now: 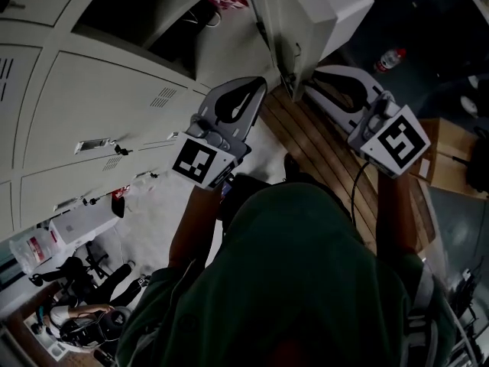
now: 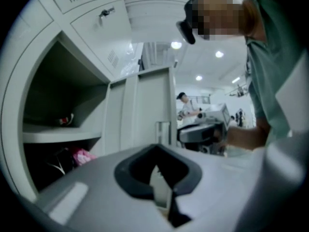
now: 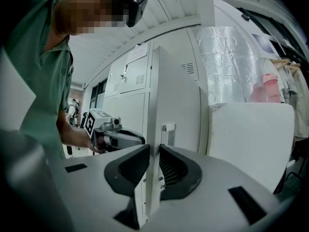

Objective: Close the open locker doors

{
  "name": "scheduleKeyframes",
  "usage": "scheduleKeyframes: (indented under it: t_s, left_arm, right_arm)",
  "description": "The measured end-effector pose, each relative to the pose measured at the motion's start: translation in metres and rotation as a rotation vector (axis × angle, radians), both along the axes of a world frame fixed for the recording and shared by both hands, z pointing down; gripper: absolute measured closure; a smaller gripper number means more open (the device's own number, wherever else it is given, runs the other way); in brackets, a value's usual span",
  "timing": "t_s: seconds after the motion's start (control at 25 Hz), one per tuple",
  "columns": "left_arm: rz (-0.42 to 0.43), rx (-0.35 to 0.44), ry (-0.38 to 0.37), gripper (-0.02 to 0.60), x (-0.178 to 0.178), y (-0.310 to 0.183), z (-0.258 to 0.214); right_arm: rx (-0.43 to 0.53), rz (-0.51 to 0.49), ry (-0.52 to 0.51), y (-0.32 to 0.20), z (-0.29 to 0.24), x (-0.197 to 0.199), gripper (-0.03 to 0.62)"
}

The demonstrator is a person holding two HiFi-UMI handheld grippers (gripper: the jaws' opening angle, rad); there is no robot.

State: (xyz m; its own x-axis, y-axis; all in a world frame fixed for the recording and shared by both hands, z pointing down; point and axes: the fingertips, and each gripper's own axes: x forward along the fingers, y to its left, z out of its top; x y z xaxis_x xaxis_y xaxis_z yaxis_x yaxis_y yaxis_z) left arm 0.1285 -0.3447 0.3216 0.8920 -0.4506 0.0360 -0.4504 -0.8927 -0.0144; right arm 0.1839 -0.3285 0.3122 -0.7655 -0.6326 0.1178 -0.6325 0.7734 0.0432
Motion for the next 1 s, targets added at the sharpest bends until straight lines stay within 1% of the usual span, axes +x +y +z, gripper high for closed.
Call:
scheduleKeyframes:
  t_s: [0.28, 0.44, 0.56, 0.76, 1.0]
  left_arm:
    - [-0.074, 0.0, 0.005, 0.579, -0.049, 0.0, -0.001]
    - [-0.111, 0.003, 0.012, 0.578, -0.08, 0.001, 0.0]
    - [-0.129, 0.005, 0.007, 0.578, -0.105, 0.002, 0.004]
    - [-0.188, -0.004, 0.033, 0.578, -0.138, -0.001, -0.001]
    - [-0.238, -0.002, 0.04, 0.578, -0.177, -0.007, -0.001]
  right_arm:
    - [0.004, -0.05, 0.028, 0.002, -0.002, -0.052, 0.537]
    - [0.024, -0.066, 0.06, -0.004, -0.001, -0.084, 0.542]
    - [0.033, -0.067, 0.067, -0.01, -0.002, -0.106, 0.542]
    - [0.041, -0.07, 0.068, -0.025, -0.003, -0.138, 0.545]
    - [0.053, -0.045, 0.079, -0.047, -0.004, -0.166, 0.551]
